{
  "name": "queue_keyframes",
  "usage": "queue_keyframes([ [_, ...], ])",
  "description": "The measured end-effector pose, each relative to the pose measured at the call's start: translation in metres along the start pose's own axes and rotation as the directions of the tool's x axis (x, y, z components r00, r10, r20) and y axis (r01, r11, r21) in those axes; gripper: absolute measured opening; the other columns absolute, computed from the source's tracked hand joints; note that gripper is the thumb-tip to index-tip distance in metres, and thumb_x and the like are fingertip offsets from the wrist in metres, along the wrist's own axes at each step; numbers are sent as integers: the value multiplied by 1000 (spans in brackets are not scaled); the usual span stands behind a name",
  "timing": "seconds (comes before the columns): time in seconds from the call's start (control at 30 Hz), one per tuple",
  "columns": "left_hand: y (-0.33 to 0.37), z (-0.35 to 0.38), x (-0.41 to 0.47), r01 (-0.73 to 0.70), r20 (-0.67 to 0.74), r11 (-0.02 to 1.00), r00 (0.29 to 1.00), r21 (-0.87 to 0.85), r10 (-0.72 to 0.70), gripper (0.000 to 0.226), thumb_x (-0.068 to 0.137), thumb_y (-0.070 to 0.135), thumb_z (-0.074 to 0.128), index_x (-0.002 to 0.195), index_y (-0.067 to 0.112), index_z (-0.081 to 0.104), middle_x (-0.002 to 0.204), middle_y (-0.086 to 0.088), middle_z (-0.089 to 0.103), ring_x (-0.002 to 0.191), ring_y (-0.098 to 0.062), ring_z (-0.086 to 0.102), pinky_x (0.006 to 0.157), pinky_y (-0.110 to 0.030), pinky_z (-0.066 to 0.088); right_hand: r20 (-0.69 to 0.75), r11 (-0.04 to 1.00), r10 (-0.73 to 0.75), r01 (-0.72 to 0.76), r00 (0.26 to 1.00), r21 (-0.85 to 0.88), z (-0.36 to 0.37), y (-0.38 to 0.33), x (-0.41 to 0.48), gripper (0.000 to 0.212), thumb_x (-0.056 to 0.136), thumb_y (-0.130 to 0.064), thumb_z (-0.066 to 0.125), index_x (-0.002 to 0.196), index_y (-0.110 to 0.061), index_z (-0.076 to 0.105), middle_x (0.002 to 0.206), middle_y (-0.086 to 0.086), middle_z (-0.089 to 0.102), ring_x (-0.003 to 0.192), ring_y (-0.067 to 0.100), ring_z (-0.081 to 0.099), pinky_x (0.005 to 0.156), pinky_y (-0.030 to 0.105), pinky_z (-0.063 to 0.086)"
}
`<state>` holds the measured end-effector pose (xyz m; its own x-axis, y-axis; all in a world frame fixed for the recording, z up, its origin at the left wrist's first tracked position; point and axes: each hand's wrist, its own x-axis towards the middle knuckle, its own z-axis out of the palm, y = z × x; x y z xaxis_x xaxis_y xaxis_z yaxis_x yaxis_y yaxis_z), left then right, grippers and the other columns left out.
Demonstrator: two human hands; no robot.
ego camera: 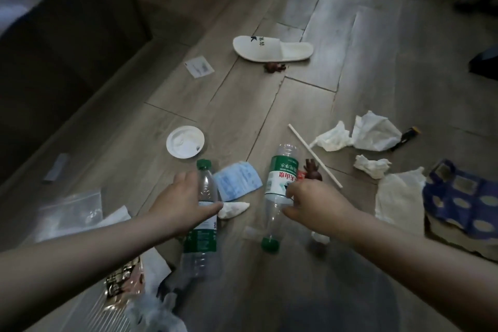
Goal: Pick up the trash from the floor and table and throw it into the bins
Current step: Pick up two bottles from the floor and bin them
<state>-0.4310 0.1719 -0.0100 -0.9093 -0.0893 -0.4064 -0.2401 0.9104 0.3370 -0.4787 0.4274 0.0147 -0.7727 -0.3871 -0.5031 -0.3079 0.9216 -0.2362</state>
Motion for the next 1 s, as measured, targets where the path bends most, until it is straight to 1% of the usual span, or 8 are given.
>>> queue_keyframes([
  [0.2,1,14,-4,37,85,999,996,3,-38,89,72,61,66,141,20,26,138,-10,36,120,-28,48,91,-33,43,-22,995,43,-45,999,-84,-3,-7,-8,32,87,-48,54,92,-17,58,91,3,61,81,20,56,65,28,43],
  [0.3,5,24,-12,89,107,996,990,9,-90,98,73,56,70,143,13,18,140,-14,32,119,-30,49,89,-35,44,18,993,108,-107,994,-46,0,-7,-14,37,87,-48,57,103,-15,62,99,4,63,91,22,58,72,29,46],
  [0.43,-1,31,-7,89,85,995,993,-32,-86,113,71,49,74,149,14,1,145,-15,28,124,-30,46,92,-35,44,34,991,135,-135,990,-21,3,1,-8,34,87,-45,59,107,-18,60,98,1,60,89,19,54,71,27,42],
  [0.57,-10,29,-8,106,70,985,993,-133,-97,109,63,48,77,144,18,11,134,-13,43,115,-27,51,88,-36,48,22,990,136,-136,990,-29,-3,4,-6,33,89,-45,58,111,-21,59,101,0,59,89,16,50,73,27,43],
  [0.63,-10,31,-13,105,70,985,993,-137,-96,111,64,49,76,146,17,9,136,-13,41,116,-27,50,88,-35,47,-3,989,146,-147,989,-9,-2,5,-8,35,89,-47,58,112,-21,57,100,-1,59,88,16,51,72,27,42],
  [0.73,-10,32,-14,94,74,988,994,-123,-85,114,69,47,75,150,16,1,143,-13,34,123,-28,46,93,-36,46,-26,984,172,-170,985,44,7,8,-6,46,85,-54,60,115,-19,53,107,1,61,96,20,57,72,29,43],
  [0.83,-9,25,-13,101,33,984,995,-145,-97,108,70,46,74,148,16,6,141,-14,34,121,-29,46,90,-34,44,-42,966,207,-197,978,168,13,6,5,66,76,-64,63,121,-18,50,115,3,59,99,20,58,79,31,49],
  [1.0,-9,19,-16,111,17,984,994,-142,-110,107,70,44,73,149,18,6,139,-13,34,118,-27,47,85,-32,43,-85,930,282,-251,956,268,22,-12,22,83,70,-66,66,127,-10,45,121,8,56,98,22,61,80,35,54],
])
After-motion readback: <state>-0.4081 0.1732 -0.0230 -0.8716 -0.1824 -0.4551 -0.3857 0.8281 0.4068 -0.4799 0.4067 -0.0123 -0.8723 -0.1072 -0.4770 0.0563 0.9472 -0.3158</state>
